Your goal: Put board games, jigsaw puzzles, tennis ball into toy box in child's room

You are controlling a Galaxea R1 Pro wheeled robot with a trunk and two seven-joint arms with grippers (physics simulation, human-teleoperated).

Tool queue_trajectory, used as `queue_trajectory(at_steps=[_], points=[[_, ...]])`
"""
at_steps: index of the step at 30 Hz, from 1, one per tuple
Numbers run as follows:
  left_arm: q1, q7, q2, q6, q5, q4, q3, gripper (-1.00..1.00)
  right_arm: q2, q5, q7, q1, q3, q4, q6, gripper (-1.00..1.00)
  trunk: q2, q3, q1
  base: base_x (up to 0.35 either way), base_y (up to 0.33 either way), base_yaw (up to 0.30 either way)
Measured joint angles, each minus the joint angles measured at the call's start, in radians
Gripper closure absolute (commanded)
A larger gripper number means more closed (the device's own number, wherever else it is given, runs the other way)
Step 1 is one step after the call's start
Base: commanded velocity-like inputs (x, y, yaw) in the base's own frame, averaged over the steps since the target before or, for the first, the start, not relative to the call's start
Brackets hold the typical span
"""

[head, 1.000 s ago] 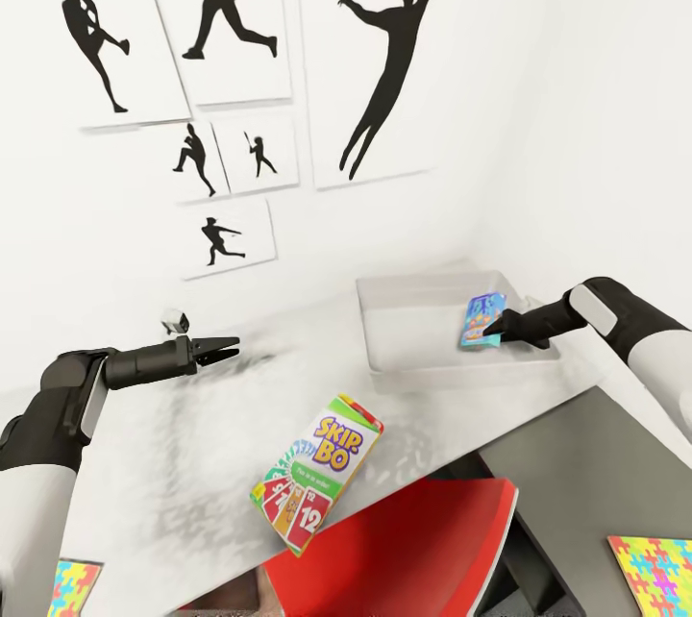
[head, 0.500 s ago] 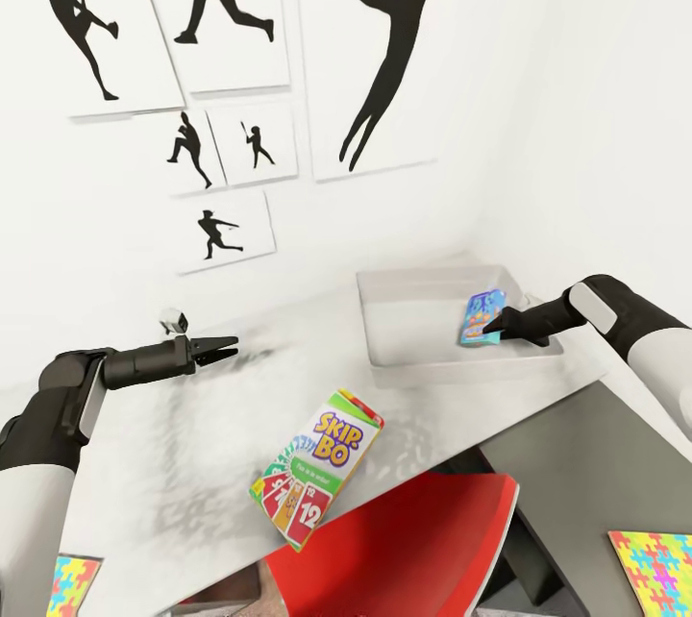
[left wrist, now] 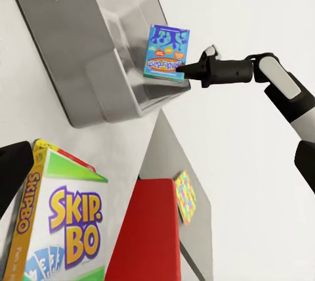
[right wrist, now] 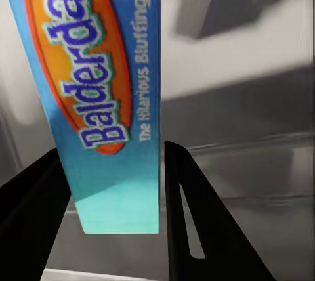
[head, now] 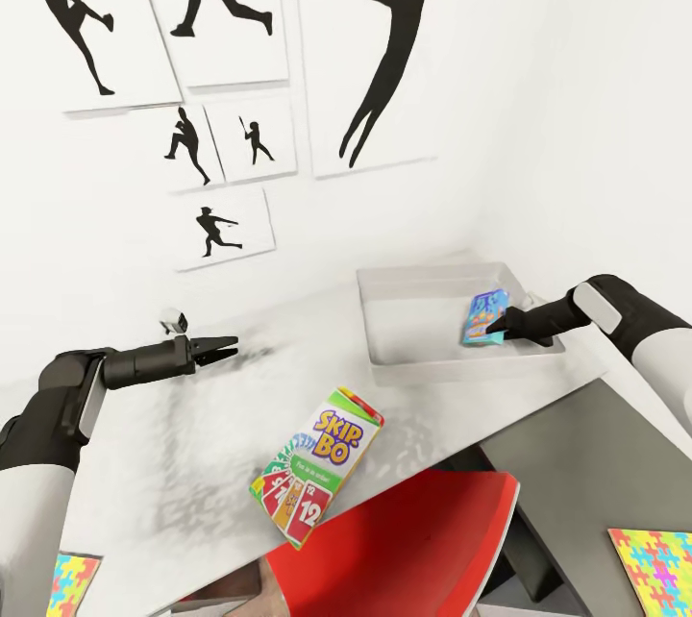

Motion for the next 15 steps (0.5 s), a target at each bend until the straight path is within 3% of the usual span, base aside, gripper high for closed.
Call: queue_trajectory(at_steps=[15], points=[[0.0,0.0,-0.003,0.0,-0.001,0.0,0.0,-1.0,-0.003,-0.001,-0.001,0.0,-0.001,0.0,0.0,1.0,0.0,-0.004,0.0,0.0,0.0,0.0]])
